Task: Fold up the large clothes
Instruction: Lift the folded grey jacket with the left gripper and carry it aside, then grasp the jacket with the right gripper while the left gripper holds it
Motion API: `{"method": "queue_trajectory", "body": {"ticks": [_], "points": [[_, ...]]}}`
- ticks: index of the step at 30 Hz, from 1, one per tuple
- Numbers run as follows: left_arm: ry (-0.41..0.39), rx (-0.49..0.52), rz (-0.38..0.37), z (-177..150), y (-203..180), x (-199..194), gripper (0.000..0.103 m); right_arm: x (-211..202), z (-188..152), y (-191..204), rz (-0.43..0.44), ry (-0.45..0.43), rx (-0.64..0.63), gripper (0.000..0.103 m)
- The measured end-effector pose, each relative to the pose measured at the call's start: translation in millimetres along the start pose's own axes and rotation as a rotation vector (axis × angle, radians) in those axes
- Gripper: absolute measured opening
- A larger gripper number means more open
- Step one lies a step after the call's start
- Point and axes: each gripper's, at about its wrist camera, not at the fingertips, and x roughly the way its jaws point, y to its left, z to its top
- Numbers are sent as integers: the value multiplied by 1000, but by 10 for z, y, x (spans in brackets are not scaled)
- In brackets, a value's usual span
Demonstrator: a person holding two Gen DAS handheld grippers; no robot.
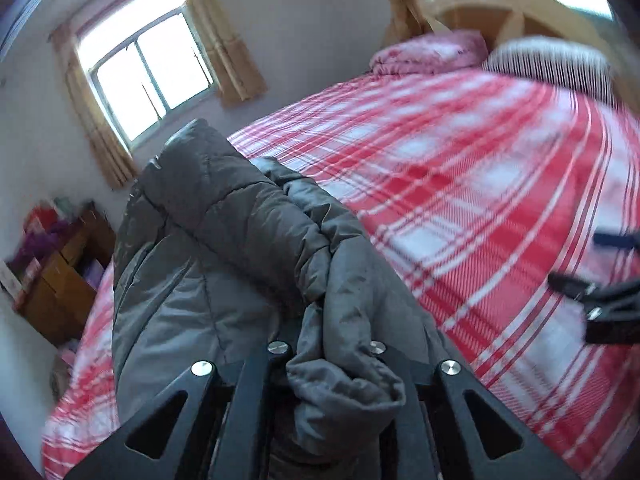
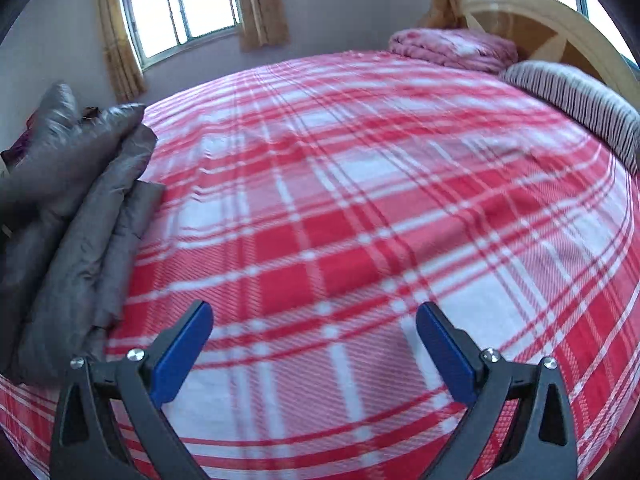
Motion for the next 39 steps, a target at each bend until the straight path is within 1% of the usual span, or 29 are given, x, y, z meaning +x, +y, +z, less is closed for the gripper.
{"method": "queue_trajectory", "body": {"ticks": [2, 3, 4, 5, 6, 7, 8, 9, 10, 11, 12, 13, 14, 15, 16, 18, 19, 21, 22, 24, 26, 27, 29, 31, 33, 35, 37, 38, 39], "points": [[-11, 43, 37, 12, -89, -66, 19, -31, -29, -9, 7, -10, -7, 103], [-16, 61, 50, 18, -95, -122, 24, -47, -21, -2, 6, -15, -13, 103], [-33, 84, 72, 35, -106, -237, 32, -93, -53, 20, 5, -14, -15, 103], [-57, 93, 80, 56, -108, -337, 37, -90, -51, 19, 4, -12, -18, 103], [-84, 94, 79, 60, -68, -464, 49, -92, -38, 34, 1, -13, -19, 103], [-118, 85, 78, 78, -30, -620, 67, -105, -20, 44, -3, -17, -15, 103], [-153, 57, 76, 97, 51, -796, 76, -124, 1, 47, -9, -22, -9, 103], [-184, 29, 76, 102, 140, -939, 90, -117, 43, 46, -12, -25, -7, 103], [-214, -3, 83, 111, 244, -1056, 92, -143, 80, 61, -11, -27, -8, 101], [-225, -34, 99, 130, 355, -1115, 92, -150, 123, 76, -14, -34, -11, 94], [-220, -75, 137, 128, 513, -1141, 93, -195, 182, 121, -22, -42, -23, 91], [-199, -120, 190, 111, 709, -1128, 95, -236, 242, 171, -23, -47, -38, 88], [-171, -155, 234, 97, 860, -1081, 95, -298, 337, 258, -18, -52, -55, 87], [-114, -213, 313, 59, 1108, -945, 95, -358, 429, 348, -12, -63, -68, 85], [-53, -277, 371, 4, 1352, -790, 95, -417, 517, 441, -3, -79, -81, 83], [32, -397, 434, -123, 1752, -545, 95, -539, 710, 708, 6, -111, -126, 83], [93, -479, 484, -234, 2024, -365, 95, -589, 811, 873, 12, -120, -153, 83], [155, -561, 524, -371, 2304, -164, 95, -645, 1023, 1268, 15, -131, -220, 83], [186, -607, 551, -444, 2464, -47, 95, -655, 1129, 1506, 2, -139, -264, 82], [215, -682, 559, -526, 2639, 85, 95, -638, 1274, 1909, -5, -142, -326, 79], [232, -745, 530, -586, 2736, 190, 95, -594, 1385, 2347, -10, -138, -393, 76], [237, -763, 536, -592, 2748, 238, 95, -561, 1403, 2512, -18, -144, -418, 75], [252, -791, 551, -592, 2764, 342, 96, -454, 1424, 2822, -35, -151, -457, 70], [269, -798, 549, -575, 2744, 475, 96, -247, 1413, 3091, -42, -131, -481, 65], [272, -789, 505, -536, 2688, 576, 96, -33, 1381, 3193, -56, -107, -487, 63], [266, -766, 466, -461, 2596, 657, 96, 210, 1318, 3156, -95, -87, -489, 59], [225, -736, 425, -351, 2441, 698, 96, 372, 1239, 3001, -107, -56, -480, 57], [217, -712, 418, -292, 2378, 705, 96, 435, 1188, 2882, -114, -47, -473, 56], [202, -668, 419, -199, 2254, 714, 96, 471, 1140, 2746, -113, -44, -459, 56]]}}
